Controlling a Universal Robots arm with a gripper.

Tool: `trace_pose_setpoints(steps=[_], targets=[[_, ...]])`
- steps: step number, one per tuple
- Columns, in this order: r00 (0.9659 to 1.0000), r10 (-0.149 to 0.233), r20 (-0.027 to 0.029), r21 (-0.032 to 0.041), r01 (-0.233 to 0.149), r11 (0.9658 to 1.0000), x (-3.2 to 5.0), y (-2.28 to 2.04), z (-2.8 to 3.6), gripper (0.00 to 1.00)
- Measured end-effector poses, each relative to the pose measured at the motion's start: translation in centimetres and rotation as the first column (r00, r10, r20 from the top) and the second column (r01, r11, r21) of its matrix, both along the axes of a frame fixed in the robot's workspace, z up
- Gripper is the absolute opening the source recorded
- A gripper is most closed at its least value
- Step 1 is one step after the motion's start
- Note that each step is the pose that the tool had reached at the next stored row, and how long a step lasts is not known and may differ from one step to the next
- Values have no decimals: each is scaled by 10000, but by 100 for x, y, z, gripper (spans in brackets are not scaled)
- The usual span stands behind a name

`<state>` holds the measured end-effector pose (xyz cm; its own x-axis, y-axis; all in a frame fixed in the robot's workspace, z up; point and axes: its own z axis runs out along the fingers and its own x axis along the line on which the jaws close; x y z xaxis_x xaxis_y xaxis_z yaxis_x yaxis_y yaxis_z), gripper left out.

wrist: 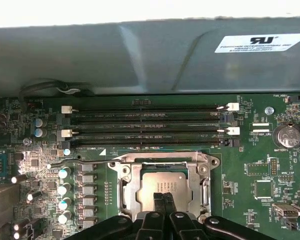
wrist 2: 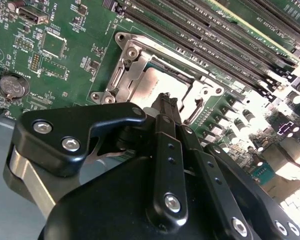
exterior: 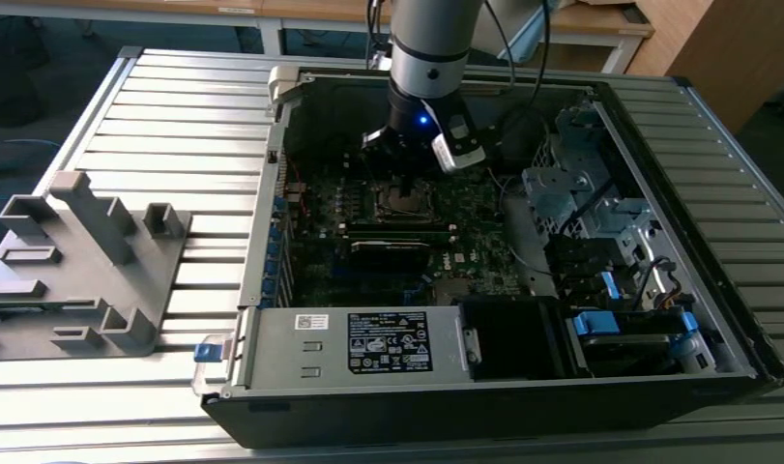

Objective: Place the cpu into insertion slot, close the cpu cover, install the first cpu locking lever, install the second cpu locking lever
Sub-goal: 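Close the cpu cover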

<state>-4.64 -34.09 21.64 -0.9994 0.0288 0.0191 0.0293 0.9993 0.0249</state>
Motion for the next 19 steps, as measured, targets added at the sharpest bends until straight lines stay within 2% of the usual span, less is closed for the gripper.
trace_pose_setpoints(steps=[9, 13, 19], targets=[[10000, -1, 3, 2, 1, 10000, -25, 0, -8, 10], [10000, 0, 37, 17, 0, 10000, -34, 0, -29, 10], [10000, -8, 40, 18, 8, 10000, -25, 0, -34, 10]])
